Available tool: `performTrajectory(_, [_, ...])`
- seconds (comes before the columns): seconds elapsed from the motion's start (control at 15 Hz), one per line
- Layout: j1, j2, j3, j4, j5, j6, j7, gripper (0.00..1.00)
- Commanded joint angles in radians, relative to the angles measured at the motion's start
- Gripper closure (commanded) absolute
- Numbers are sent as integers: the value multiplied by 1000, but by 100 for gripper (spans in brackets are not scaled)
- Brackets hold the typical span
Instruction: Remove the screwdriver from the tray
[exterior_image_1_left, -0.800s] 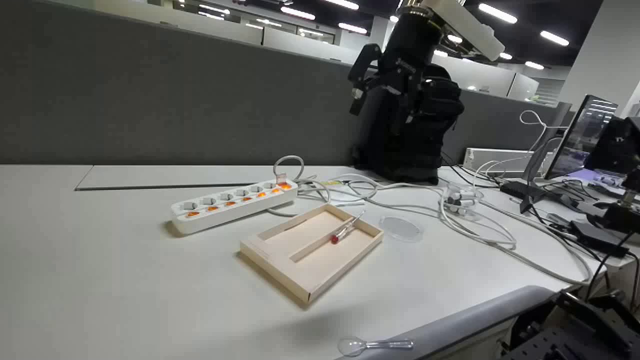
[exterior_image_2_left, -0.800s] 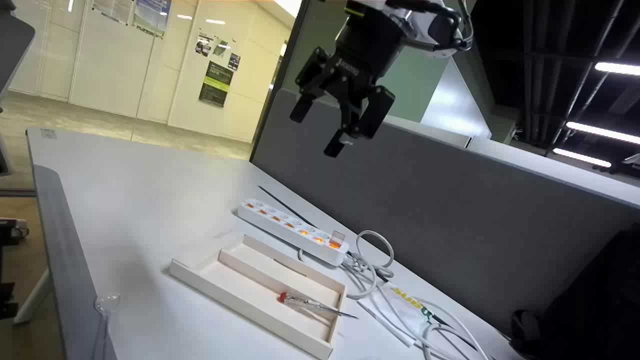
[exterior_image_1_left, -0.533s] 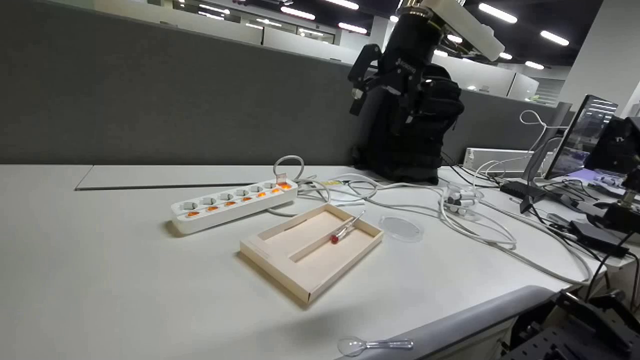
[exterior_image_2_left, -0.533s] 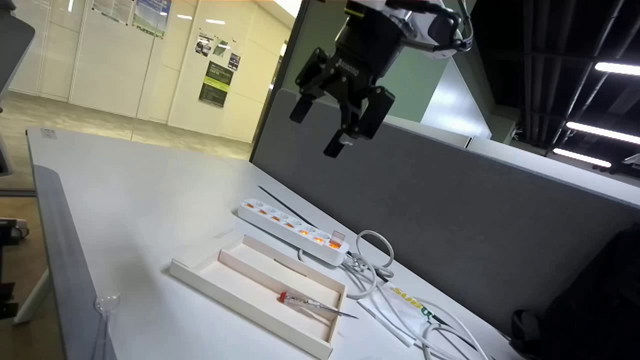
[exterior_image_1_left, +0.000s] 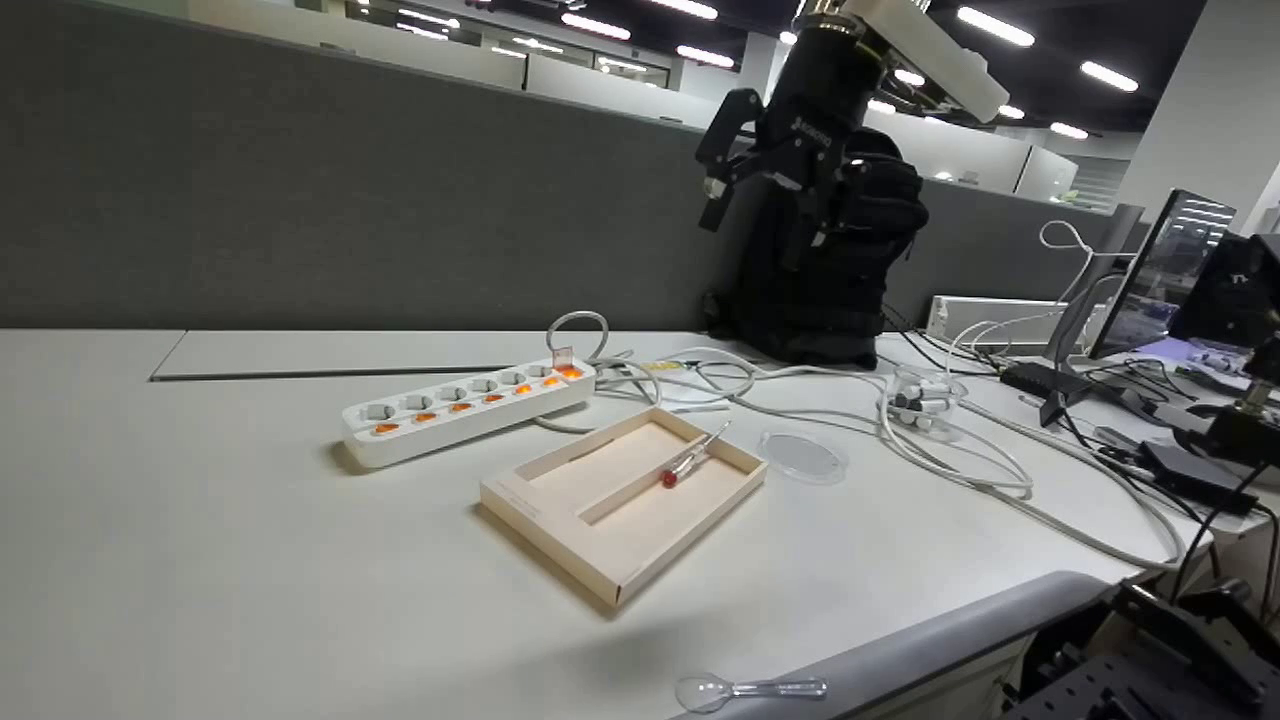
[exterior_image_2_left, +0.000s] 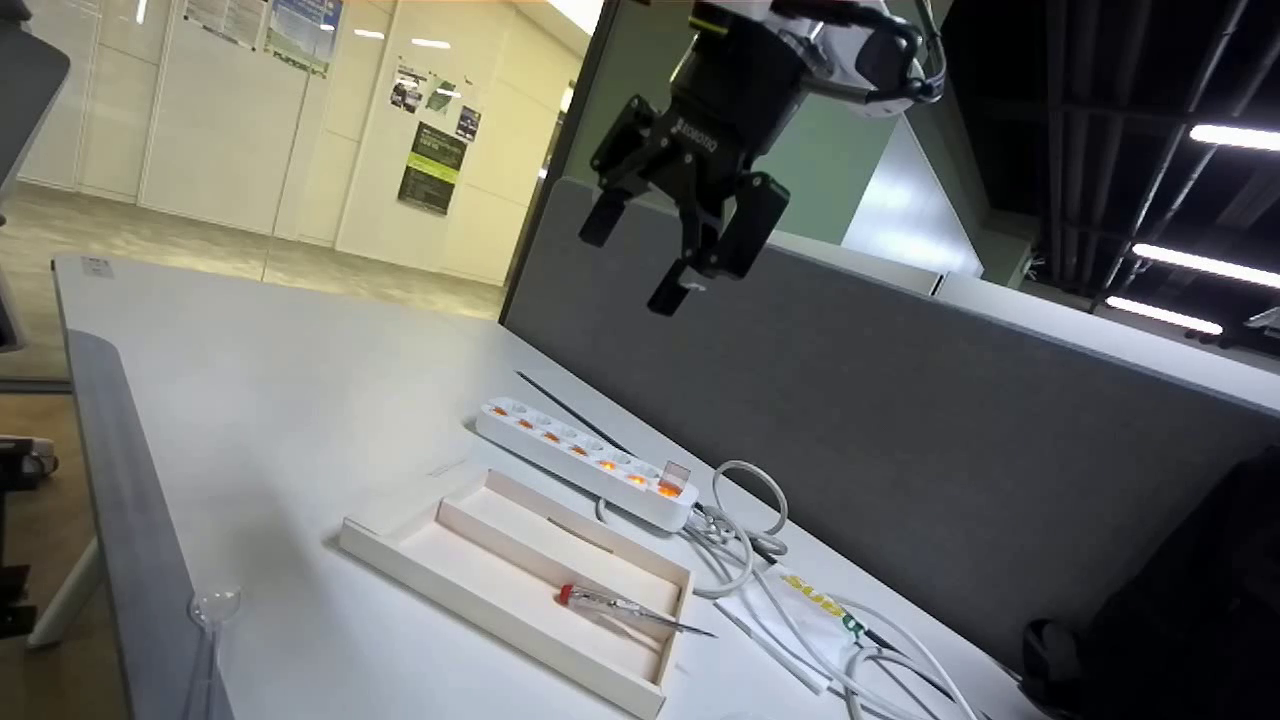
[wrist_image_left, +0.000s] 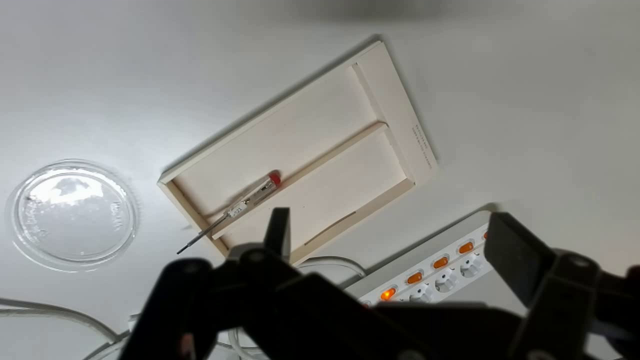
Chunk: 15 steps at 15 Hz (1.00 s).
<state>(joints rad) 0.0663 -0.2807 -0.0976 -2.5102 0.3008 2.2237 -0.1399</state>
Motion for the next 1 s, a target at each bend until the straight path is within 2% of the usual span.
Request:
performTrajectory(0.0, [-38,20,26,-19,-21,112,51,0])
performTrajectory(0.27, [-81,93,30,-41,-45,309,124,0])
performTrajectory(0.47, [-111,183,45,-48,-122,434,229,0])
performTrajectory(0.67, [-122,280,55,-38,-231,494,361,0])
performTrajectory(0.93, [-100,386,35,-15,-339,518,519,0])
